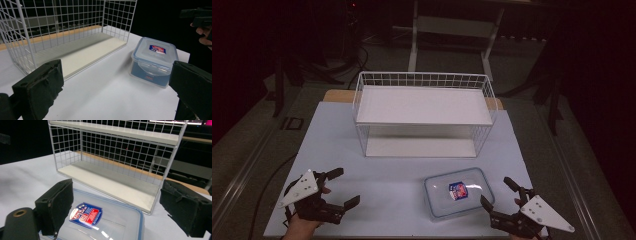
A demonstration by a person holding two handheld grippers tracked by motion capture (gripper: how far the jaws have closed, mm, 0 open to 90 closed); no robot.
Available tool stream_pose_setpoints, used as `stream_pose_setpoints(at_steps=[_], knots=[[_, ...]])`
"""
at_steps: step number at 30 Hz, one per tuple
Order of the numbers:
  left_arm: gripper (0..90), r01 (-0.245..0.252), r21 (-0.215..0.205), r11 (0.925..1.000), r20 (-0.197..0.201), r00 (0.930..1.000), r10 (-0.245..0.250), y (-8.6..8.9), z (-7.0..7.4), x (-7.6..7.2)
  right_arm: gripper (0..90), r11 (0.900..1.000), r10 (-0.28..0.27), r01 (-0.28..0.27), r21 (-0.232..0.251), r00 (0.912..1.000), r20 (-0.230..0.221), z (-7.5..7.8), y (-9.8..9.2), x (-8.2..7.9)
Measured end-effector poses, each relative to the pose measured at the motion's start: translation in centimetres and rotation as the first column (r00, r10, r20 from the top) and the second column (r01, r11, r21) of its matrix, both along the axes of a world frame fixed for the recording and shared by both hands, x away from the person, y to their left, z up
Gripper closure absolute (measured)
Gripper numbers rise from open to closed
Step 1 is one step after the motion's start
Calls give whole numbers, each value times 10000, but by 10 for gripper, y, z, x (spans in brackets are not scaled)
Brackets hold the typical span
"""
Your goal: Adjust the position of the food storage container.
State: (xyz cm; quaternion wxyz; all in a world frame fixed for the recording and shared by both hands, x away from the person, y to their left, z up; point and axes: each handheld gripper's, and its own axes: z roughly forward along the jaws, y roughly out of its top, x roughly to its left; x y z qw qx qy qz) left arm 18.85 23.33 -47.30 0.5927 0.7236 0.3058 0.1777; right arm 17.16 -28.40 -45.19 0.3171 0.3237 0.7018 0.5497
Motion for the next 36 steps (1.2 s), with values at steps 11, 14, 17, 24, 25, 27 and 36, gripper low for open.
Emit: stream_pose_setpoints(at_steps=[11, 14, 17, 24, 25, 27, 36], knots=[[0, -256, -49, 9997, 220, 9994, 257, 3, 2, -2, 112, 9969, 783, -776, 129, 9942, -734, 14, 13, -7], [0, -220, 23, 9998, 247, 9995, 219, 2, 2, -2, 116, 9910, 1333, -1313, 269, 9865, -956, 17, 16, -9], [0, -202, 103, 9997, 301, 9993, 199, 1, 3, -2, 207, 9844, 1749, -1759, 37, 9758, -1315, 18, 18, -11], [0, -224, 86, 9997, 306, 9993, 222, 1, 3, -2, 574, 9673, 2328, -2507, -386, 9377, -2578, 4, 14, -13], [0, -227, 112, 9997, 300, 9993, 224, 1, 3, -2, 594, 9649, 2388, -2597, -382, 9290, -2827, 1, 13, -12], [0, -249, 160, 9996, 315, 9992, 244, 1, 3, -2, 670, 9609, 2429, -2723, -504, 9162, -3188, -7, 13, -13], [0, -263, 185, 9995, 353, 9990, 256, -1, 2, -2, 898, 9354, 2433, -3298, -1272, 8617, -4453, -41, 22, -12]])
